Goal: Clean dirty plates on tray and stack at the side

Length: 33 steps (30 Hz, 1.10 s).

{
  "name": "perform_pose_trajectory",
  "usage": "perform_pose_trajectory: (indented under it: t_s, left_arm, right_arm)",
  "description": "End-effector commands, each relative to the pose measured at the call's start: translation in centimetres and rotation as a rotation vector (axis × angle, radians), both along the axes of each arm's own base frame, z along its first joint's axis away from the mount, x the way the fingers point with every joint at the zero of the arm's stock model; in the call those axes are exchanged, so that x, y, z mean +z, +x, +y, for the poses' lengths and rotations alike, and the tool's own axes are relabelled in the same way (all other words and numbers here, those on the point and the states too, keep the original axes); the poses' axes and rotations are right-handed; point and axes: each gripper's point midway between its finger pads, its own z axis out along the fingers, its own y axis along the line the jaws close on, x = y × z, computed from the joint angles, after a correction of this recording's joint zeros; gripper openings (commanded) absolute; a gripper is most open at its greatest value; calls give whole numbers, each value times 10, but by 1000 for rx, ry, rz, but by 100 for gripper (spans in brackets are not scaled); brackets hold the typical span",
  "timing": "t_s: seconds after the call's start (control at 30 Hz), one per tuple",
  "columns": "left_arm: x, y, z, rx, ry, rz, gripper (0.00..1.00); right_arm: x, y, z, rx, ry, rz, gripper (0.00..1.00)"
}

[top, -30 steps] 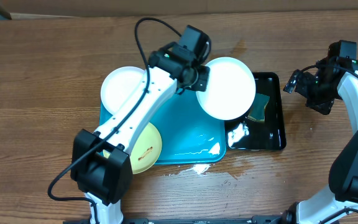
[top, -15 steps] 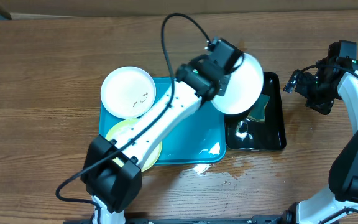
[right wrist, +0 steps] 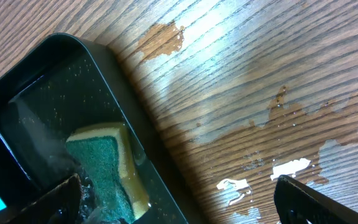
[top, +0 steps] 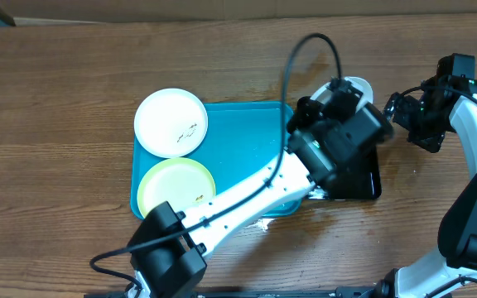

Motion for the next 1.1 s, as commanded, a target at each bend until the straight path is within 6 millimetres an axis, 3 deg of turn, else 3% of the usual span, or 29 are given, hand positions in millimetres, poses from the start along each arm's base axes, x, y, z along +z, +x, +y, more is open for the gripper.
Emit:
perform_pose_trajectory:
  t_s: [0.0, 0.83, 1.07]
  left_arm:
    - [29, 5, 14, 102, 59, -141, 4]
    - [33, 4, 17, 128, 63, -169, 4]
    - [0, 7, 7, 26, -27, 26, 4]
  right_arm:
    - [7, 7, -1, -4, -1, -26, 100]
    - [7, 7, -1, -4, -1, -26, 100]
    - [7, 7, -1, -4, -1, -26, 100]
